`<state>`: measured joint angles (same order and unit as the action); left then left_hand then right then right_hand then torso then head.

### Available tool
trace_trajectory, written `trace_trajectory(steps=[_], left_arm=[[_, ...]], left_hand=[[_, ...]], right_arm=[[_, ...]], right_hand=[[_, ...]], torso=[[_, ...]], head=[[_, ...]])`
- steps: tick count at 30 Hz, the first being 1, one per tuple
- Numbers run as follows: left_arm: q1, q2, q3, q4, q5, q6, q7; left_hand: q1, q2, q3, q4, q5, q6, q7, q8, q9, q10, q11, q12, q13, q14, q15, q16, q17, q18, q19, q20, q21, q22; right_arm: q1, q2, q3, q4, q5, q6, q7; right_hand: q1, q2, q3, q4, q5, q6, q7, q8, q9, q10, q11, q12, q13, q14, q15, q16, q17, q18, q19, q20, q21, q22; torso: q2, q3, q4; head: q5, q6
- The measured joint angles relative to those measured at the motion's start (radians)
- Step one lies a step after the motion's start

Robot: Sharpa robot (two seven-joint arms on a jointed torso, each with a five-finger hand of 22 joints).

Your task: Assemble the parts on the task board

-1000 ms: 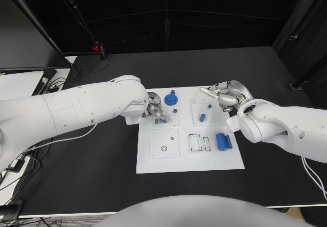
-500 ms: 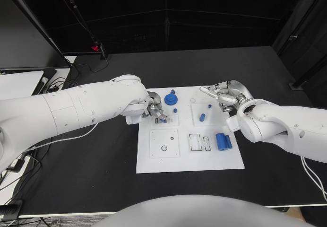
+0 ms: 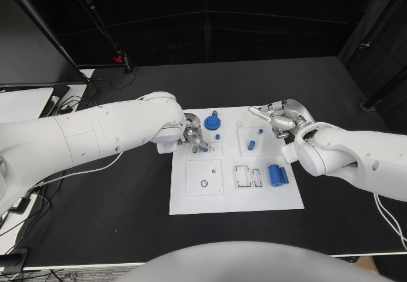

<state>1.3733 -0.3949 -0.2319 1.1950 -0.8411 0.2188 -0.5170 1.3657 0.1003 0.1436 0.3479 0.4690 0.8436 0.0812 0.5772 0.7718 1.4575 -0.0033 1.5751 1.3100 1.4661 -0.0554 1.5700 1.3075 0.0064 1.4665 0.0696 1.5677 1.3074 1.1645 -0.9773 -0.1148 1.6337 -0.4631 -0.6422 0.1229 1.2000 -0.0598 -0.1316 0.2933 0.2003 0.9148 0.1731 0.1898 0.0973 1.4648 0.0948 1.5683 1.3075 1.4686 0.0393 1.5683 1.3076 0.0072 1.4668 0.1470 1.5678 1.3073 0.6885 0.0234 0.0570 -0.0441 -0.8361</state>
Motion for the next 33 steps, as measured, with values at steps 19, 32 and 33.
trace_trajectory(steps=[19,32,33], left_arm=[[0.001,0.002,0.001,-0.002,-0.001,0.011,-0.006],[-0.001,0.004,0.002,-0.002,-0.001,0.018,-0.007],[-0.001,0.005,0.002,-0.002,-0.001,0.018,-0.007]], left_hand=[[-0.047,-0.009,0.02,-0.035,-0.009,0.0,0.0,-0.009,0.011,0.004,-0.004,-0.005,-0.002,0.0,0.0,0.0,0.0,0.0,0.0,0.0,0.0,0.0],[-0.045,-0.008,0.02,-0.035,-0.012,-0.003,-0.004,-0.008,0.012,0.004,-0.004,-0.005,-0.002,0.0,0.0,0.0,0.0,0.0,0.0,0.0,0.0,0.0],[-0.045,-0.008,0.021,-0.035,-0.012,-0.003,-0.004,-0.008,0.012,0.004,-0.004,-0.005,-0.002,0.0,0.0,0.0,0.0,0.0,0.0,0.0,0.0,0.0]], right_arm=[[0.0,0.0,0.0,0.0,0.002,0.0,0.0],[0.0,0.001,0.0,-0.001,0.002,0.0,0.001],[0.0,0.001,0.0,-0.001,0.002,0.0,0.001]], right_hand=[[0.0,0.0,0.0,0.0,0.0,0.0,0.0,0.0,0.0,0.0,0.0,0.0,0.0,0.0,0.0,0.0,0.0,0.0,0.0,0.0,0.0,0.0],[0.0,0.0,0.0,0.0,0.0,0.0,0.0,0.0,0.0,0.0,0.0,0.0,0.0,0.0,0.0,0.0,0.0,0.0,0.0,0.0,0.0,0.0],[0.0,0.0,0.0,0.0,0.0,0.0,0.0,0.0,0.0,0.0,0.0,0.0,0.0,0.0,0.0,0.0,0.0,0.0,0.0,0.0,0.0,0.0]], torso=[[0.0,0.0001,-0.0002],[0.0,0.0003,-0.0003],[0.0,0.0003,-0.0003]], head=[[-0.001,-0.003],[-0.003,-0.001],[-0.003,-0.001]])
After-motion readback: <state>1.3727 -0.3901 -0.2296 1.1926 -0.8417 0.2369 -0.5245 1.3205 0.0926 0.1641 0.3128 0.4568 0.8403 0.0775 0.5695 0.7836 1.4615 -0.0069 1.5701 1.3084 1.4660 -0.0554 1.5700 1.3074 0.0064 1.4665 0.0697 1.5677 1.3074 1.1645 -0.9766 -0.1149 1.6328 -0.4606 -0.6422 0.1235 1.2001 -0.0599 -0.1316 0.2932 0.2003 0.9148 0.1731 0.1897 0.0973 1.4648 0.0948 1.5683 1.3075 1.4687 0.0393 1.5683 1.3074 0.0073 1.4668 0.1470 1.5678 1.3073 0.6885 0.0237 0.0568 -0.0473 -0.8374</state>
